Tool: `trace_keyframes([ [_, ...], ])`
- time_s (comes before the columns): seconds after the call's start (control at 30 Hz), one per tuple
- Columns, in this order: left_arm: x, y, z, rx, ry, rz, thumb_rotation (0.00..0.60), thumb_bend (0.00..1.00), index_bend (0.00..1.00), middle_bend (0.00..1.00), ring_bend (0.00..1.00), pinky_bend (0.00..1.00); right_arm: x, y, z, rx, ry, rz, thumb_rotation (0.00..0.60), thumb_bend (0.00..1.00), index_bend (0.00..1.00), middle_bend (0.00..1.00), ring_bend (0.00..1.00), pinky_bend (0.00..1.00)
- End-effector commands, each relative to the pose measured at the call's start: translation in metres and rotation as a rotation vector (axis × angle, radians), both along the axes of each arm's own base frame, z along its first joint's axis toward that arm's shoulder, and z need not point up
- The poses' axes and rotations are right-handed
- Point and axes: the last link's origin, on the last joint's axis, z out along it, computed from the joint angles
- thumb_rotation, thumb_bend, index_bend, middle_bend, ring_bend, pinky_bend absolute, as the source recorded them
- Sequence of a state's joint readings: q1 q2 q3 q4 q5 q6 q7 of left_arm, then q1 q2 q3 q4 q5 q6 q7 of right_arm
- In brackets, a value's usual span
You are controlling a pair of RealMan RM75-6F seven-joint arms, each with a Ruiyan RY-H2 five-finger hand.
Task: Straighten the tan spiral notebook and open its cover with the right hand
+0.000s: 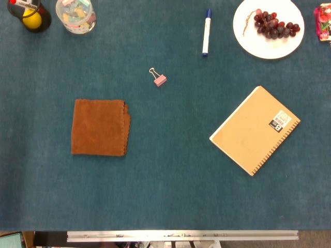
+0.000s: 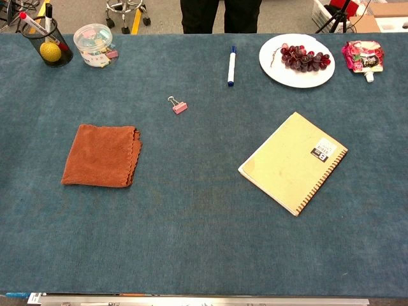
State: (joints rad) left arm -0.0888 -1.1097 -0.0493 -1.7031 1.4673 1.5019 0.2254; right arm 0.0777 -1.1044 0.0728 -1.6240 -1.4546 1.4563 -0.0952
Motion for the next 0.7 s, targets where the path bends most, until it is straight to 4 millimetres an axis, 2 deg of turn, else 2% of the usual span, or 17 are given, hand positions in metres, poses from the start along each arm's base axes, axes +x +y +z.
trace_keyframes([
  [0.03,0.000,0.000,0.000,0.000,0.001,-0.001,0.600,0.49,0.13,0.12,0.02,0.05,-0.001,-0.001,-0.001,0.003,-0.002,0.001,0.600,0.21,0.22,0.24,0.19,0.15],
  [0.2,0.002,-0.001,-0.001,0.002,0.004,-0.001,0.600,0.49,0.13,0.12,0.02,0.05,0.000,-0.004,-0.003,0.028,-0.007,0.015,0.600,0.21,0.22,0.24,0.19,0.15],
  [0.33,0.004,0.000,0.000,0.008,0.001,-0.011,0.600,0.49,0.13,0.12,0.02,0.05,0.011,-0.011,-0.007,0.075,-0.008,0.072,0.600,0.21,0.22,0.24,0.19,0.15],
  [0.57,0.004,-0.003,0.001,0.003,-0.002,-0.007,0.600,0.49,0.13,0.12,0.02,0.05,0.043,-0.030,-0.025,0.251,0.023,0.213,0.600,0.21,0.22,0.24,0.19,0.15],
  [0.7,0.001,-0.005,0.003,0.008,-0.007,0.003,0.600,0.49,0.13,0.12,0.02,0.05,0.064,-0.037,-0.047,0.375,0.050,0.302,0.600,0.19,0.22,0.24,0.18,0.15],
])
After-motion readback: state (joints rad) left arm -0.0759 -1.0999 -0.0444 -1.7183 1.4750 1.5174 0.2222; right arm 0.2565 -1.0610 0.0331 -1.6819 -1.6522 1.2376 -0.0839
